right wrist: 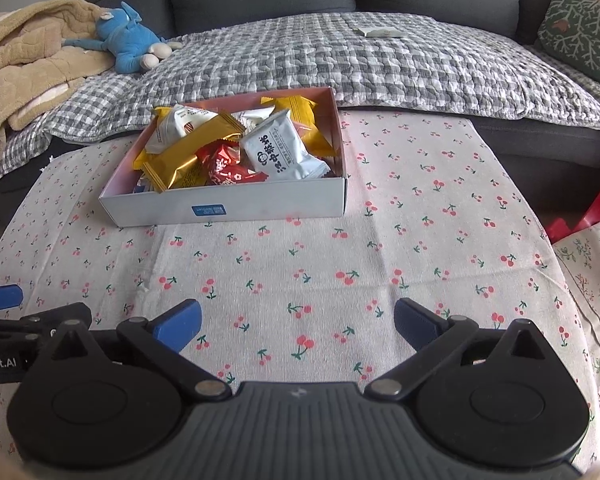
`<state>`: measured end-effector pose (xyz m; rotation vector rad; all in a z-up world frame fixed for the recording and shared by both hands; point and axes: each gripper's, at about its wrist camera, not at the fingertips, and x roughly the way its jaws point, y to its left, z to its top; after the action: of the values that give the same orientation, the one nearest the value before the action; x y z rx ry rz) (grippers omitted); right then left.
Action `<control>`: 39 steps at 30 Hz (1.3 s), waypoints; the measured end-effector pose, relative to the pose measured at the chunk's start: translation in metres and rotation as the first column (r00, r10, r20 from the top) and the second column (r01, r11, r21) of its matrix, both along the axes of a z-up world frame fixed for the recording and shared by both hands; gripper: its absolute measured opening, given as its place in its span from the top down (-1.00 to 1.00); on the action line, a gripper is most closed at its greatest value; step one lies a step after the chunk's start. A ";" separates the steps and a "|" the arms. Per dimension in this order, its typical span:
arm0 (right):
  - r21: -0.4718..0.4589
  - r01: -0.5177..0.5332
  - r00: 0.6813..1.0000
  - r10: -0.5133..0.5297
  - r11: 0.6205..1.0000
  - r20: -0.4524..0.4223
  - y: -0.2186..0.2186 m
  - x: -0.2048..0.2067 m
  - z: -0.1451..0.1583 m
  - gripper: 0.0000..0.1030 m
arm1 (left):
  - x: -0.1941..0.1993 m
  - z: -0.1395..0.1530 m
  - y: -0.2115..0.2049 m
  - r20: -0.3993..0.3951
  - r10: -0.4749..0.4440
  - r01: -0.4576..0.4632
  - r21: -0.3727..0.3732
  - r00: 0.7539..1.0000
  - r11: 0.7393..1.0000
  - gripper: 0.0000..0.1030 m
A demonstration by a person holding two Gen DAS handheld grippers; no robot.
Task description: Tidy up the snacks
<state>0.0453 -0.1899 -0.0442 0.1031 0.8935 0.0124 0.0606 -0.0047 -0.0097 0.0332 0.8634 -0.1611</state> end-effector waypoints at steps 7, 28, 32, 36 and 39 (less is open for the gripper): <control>-0.061 -0.017 0.999 0.019 0.998 0.027 0.009 0.001 0.001 -0.99 | 0.002 -0.003 -0.002 -0.004 0.006 -0.006 0.014 1.000 1.000 -0.99; -0.070 -0.035 0.999 0.037 0.997 0.022 0.011 -0.002 -0.001 -0.99 | 0.000 -0.007 -0.003 -0.017 -0.005 0.006 0.017 1.000 1.000 -1.00; -0.072 -0.033 0.999 0.035 0.997 0.021 0.011 -0.003 -0.001 -0.99 | 0.000 -0.007 -0.003 -0.017 -0.005 0.006 0.019 1.000 1.000 -1.00; -0.072 -0.036 0.999 0.037 0.997 0.021 0.012 -0.003 -0.001 -0.99 | 0.000 -0.007 -0.003 -0.017 -0.005 0.006 0.019 1.000 1.000 -1.00; -0.075 -0.037 0.999 0.038 0.997 0.020 0.011 -0.003 -0.002 -0.99 | 0.001 -0.007 -0.003 -0.017 -0.006 0.006 0.018 1.000 1.000 -1.00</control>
<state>0.0426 -0.1785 -0.0461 0.0164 0.8731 0.0150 0.0611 -0.0075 -0.0167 0.0516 0.8819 -0.1590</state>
